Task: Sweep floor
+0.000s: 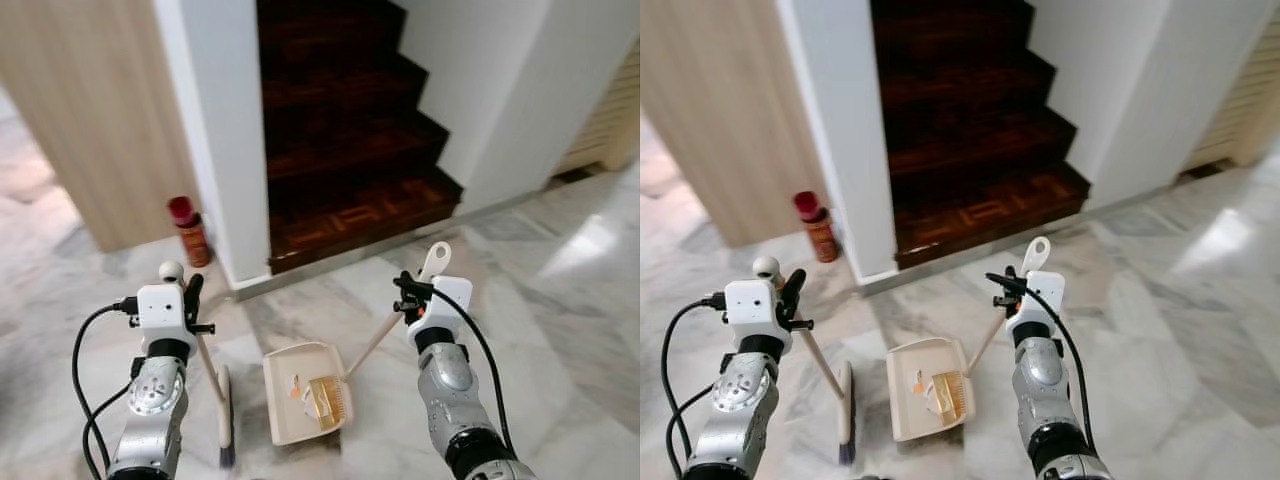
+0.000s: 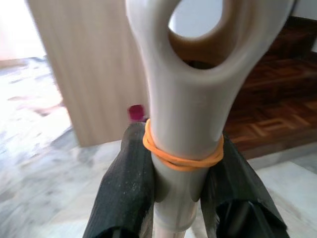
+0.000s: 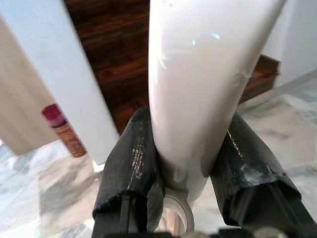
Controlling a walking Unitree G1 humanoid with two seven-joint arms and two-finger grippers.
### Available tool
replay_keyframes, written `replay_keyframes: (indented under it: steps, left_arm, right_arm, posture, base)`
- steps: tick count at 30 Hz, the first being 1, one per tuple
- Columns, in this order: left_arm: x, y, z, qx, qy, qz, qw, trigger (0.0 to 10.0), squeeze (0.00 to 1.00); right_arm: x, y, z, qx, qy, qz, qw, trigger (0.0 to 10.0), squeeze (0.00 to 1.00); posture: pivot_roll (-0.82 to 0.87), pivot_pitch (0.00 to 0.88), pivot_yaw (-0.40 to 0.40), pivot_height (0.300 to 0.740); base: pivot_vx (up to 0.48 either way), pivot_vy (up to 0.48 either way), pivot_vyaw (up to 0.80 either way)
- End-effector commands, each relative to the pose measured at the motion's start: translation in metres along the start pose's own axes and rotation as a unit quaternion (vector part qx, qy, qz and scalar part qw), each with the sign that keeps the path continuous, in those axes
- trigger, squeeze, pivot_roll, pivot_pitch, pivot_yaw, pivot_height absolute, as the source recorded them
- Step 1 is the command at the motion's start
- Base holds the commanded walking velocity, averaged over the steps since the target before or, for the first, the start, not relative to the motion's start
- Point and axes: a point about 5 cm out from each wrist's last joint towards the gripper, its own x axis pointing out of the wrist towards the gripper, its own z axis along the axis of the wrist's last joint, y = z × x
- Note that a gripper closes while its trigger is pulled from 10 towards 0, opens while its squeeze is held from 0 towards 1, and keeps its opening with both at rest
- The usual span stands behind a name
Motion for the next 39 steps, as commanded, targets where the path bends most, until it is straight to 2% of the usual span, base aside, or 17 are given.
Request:
replay_keyframes:
  steps: [1,14,25,39]
  left_arm:
    - [0.0034,0.0010,0.0087,0.002,-0.019,0.002,1.000,10.0,0.00]
    - [0.0036,0.0019,0.0084,0.002,-0.017,0.005,1.000,10.0,0.00]
    - [0.0038,0.0017,0.0071,-0.005,-0.010,0.007,1.000,10.0,0.00]
    - [0.0041,0.0011,0.0063,-0.006,-0.007,0.007,1.000,10.0,0.00]
  right_arm:
    - [0.0062,0.0032,0.0125,0.001,-0.025,0.005,1.000,10.0,0.00]
    - [0.0062,0.0030,0.0119,0.000,-0.023,0.005,1.000,10.0,0.00]
    - [0.0068,0.0012,0.0108,0.007,-0.015,0.000,1.000,10.0,0.00]
    - [0.0073,-0.0010,0.0093,0.009,-0.008,-0.007,1.000,10.0,0.00]
  posture:
    - [0.07,0.053,-0.064,0.740]
    - [0.07,0.060,-0.064,0.740]
    - [0.07,0.067,-0.063,0.740]
    - [0.07,0.058,-0.062,0.740]
  base:
    - [0.000,0.000,0.79]
    - [0.000,0.000,0.78]
    - [0.000,0.000,0.00]
    - [0.000,0.304,0.00]
